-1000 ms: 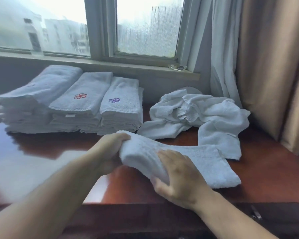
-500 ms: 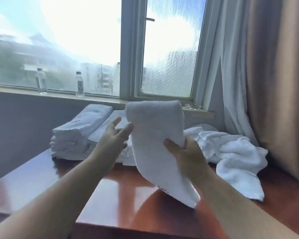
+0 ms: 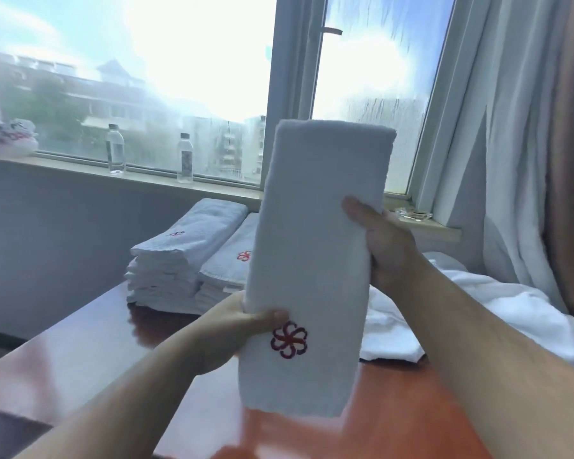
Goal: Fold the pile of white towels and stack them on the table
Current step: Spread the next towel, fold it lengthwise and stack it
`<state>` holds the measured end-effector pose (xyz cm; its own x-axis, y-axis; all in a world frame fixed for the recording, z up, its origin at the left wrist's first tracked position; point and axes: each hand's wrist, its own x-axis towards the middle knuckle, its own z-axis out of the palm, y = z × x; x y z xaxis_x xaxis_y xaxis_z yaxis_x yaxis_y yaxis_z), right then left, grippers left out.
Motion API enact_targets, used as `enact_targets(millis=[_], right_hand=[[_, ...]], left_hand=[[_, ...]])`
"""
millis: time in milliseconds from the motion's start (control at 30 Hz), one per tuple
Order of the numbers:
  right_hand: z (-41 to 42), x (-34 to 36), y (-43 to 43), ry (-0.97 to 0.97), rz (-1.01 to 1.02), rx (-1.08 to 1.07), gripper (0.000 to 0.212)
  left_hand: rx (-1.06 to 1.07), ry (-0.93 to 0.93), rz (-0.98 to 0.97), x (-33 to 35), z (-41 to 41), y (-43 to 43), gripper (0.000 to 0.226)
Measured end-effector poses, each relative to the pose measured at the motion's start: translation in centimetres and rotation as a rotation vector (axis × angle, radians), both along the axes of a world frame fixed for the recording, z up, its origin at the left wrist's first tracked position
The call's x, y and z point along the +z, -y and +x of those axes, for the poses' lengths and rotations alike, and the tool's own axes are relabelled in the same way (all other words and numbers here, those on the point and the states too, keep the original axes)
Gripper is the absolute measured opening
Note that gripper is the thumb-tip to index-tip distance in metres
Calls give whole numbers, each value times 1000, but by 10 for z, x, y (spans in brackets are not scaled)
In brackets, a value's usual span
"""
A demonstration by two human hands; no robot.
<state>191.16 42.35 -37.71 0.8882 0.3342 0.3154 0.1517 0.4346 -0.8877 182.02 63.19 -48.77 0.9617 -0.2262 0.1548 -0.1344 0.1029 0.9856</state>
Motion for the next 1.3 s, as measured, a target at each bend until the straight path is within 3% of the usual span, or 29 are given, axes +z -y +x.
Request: enact_targets(millis=[400,767,833,900,967,1300], right_hand=[[133,-37,-70,-74,-211,-26,26],[255,-13,-167,-121,-90,117,39],[279,-31,-176,-160,-220,68,39],[300,-63,-178,-255,-342,0,43],[314,-90,-180,-299,-417,-65,40],[333,-103,-183,-200,-385,-248,24]], left_hand=[[226,-107,-39,-11,72,-65,31],[452,-142,35,44,168,-138,40],[586,-188,248,38,189,-141,38],[700,-222,619,24,207,-142,42],[733,-231,802,13,221,-142,50],[778,-130,949,16,229,-133,65]])
